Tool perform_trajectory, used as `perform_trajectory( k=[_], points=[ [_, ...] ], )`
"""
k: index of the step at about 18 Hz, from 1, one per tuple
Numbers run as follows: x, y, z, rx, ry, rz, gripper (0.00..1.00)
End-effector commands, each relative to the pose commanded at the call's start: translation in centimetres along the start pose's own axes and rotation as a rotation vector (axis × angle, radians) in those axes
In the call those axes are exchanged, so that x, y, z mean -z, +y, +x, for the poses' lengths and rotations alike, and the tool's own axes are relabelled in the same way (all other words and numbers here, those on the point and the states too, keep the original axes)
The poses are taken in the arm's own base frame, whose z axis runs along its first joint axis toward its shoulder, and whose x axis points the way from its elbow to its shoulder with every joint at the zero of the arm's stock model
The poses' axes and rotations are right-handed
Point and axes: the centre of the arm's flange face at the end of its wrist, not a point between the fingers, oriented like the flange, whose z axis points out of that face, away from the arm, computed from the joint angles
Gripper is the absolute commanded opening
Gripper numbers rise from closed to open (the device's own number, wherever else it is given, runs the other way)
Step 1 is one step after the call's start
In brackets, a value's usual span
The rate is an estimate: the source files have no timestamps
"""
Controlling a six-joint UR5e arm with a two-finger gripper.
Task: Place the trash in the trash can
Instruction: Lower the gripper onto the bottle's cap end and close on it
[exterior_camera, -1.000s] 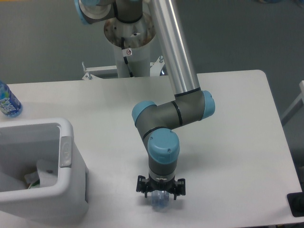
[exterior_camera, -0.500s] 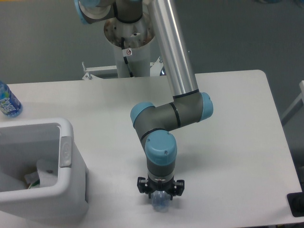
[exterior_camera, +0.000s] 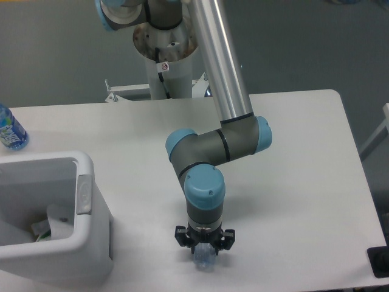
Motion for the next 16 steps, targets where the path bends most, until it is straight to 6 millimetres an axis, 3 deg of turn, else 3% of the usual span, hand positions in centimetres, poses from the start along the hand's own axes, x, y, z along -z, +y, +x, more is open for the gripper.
perform_trajectory(
  k=[6,9,16],
  points=[
    [1.2,-0.6,-0.2,-0.004,-0.009,0.023,0.58],
    [3.6,-1.0,-0.4,-0.033,-0.022,0.058,0.58],
    [10.6,-1.9,-2.9,0.004,-0.011,0.186,0.58]
  ],
)
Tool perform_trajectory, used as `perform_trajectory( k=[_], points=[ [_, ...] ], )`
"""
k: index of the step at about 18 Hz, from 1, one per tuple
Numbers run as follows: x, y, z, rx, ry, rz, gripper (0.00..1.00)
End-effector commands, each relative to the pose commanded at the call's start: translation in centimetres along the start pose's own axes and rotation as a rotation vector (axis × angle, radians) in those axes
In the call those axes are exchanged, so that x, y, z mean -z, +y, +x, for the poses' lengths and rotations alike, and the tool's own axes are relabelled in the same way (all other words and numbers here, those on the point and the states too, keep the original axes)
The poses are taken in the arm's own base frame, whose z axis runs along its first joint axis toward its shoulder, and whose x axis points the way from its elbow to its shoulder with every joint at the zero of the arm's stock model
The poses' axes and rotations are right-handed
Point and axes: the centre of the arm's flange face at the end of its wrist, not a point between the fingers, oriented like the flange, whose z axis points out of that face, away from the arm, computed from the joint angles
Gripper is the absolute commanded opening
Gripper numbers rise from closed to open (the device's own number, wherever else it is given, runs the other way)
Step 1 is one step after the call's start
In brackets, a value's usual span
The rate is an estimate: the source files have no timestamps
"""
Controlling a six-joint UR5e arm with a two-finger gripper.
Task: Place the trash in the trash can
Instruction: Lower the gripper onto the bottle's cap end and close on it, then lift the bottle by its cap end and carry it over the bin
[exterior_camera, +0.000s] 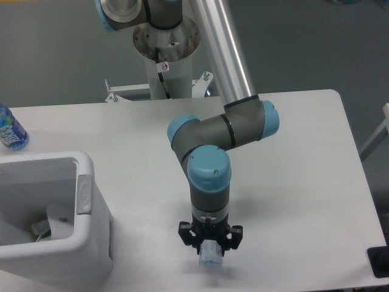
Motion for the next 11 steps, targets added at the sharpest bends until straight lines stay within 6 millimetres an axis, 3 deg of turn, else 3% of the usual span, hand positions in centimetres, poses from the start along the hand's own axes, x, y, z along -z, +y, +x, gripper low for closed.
perform_trajectory(
  k=[5,11],
  points=[
    [7.7,-3.6,-1.5,0.046,0.014,0.167,0.54],
    [15.0,-6.5,-1.1,0.109,0.053,0.318,0.54]
  ],
)
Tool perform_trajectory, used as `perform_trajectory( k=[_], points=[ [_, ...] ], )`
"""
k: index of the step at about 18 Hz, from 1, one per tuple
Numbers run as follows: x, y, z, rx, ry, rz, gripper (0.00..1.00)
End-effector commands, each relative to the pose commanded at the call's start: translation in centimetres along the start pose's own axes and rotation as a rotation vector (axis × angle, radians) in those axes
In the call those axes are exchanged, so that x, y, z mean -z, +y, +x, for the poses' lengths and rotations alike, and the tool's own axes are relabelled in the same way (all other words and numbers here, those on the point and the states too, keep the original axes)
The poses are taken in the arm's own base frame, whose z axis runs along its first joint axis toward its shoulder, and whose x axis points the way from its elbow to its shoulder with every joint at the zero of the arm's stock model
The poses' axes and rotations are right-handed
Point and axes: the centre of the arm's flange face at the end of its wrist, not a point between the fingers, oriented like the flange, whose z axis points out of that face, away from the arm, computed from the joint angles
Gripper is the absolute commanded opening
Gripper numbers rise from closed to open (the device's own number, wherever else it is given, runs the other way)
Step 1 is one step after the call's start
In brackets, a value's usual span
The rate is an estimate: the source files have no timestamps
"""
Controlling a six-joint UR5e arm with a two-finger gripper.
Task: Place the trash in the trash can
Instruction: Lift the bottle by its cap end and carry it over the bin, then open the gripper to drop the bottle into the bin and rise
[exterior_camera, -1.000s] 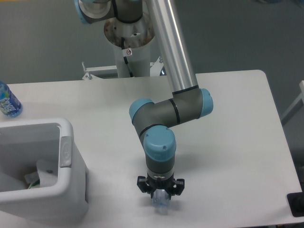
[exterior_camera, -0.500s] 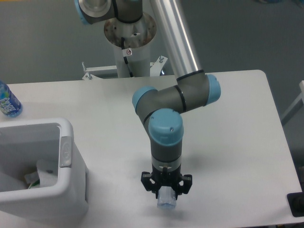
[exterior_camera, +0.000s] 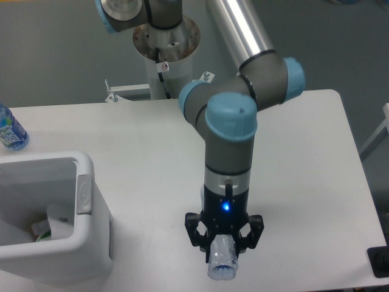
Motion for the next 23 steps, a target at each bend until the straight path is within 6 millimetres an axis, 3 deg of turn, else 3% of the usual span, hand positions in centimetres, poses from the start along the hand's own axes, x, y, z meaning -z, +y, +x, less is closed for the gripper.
perform_trajectory(
  k=[4,7,10,15,20,23],
  points=[
    [3.6,-2.8,1.5,0.072,0.017,0.08,0.54],
    [5.2,-4.7,4.6,0.074,0.036,0.126,0.55],
    [7.9,-7.0,8.3,0.086,0.054,0.235,0.56],
    [11.8,-8.3,16.3,-0.013,0.116,0.324,0.55],
    [11.7,-7.6,23.1,-0.08,0.188,0.312,0.55],
    [9.9,-6.3,26.3,-0.104,0.228,0.274,0.58]
  ],
)
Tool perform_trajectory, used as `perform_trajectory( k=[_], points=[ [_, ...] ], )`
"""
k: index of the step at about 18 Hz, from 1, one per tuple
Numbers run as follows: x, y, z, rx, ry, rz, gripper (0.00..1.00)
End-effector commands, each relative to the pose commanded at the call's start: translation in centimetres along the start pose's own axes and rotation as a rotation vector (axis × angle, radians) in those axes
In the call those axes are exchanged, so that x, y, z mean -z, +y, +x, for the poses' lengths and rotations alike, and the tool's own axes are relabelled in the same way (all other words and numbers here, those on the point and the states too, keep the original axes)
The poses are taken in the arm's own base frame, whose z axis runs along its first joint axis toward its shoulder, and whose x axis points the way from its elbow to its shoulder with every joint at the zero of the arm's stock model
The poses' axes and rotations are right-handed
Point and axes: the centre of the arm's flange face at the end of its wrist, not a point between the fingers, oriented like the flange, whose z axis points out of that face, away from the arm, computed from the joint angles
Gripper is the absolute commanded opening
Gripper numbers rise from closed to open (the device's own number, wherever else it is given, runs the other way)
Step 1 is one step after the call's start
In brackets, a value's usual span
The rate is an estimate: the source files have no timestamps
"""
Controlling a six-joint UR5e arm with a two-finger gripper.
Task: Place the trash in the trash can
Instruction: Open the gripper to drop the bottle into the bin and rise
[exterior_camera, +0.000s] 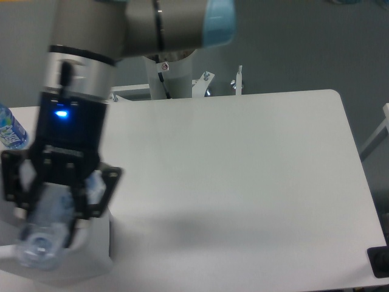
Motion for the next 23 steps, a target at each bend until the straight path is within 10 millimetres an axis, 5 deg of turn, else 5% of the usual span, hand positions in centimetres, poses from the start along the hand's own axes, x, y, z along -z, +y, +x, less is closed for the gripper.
perform_trajectory(
  k=[4,10,17,23],
  points=[
    [-2.3,1.5,1.1,-0.007,0.022,-0.039,1.0],
    [-1.3,1.0,-0.1,-0.001,0.004,-0.027,1.0],
    [1.6,1.3,-12.9,0.07,-0.212,-0.031,1.0],
    [5.9,4.4,-22.2,-0.201,-0.422,-0.248,1.0]
  ],
)
